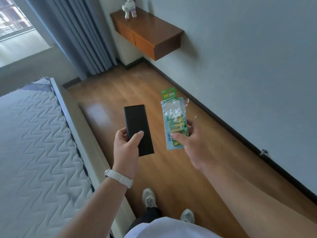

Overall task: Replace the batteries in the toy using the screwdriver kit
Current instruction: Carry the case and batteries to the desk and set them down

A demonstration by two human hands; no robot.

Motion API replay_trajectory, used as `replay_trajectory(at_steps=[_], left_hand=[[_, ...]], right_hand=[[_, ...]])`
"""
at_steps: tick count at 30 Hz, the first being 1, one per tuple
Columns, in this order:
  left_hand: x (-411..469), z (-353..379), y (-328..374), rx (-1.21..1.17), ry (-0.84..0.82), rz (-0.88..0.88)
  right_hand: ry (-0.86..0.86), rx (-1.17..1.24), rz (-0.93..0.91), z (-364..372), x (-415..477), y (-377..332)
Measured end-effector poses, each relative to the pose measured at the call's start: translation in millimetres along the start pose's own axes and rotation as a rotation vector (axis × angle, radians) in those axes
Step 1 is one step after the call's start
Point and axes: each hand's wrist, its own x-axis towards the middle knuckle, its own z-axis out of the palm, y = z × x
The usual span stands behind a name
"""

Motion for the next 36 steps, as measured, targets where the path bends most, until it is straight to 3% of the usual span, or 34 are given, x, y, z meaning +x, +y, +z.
replay_trajectory(at_steps=[8,22,36], left_hand=[[106,-22,29,-0.073,-0.017,0.040],[339,-102,116,-0.093,-0.063,0.091],[502,-90,151,-0.120,0.011,0.039]], right_hand=[[0.012,-0.027,-0.019,52,86,-11],[0.028,-0.071,-0.079,224,274,-65],[-0.030,-0.044,-0.020,274,451,-73]])
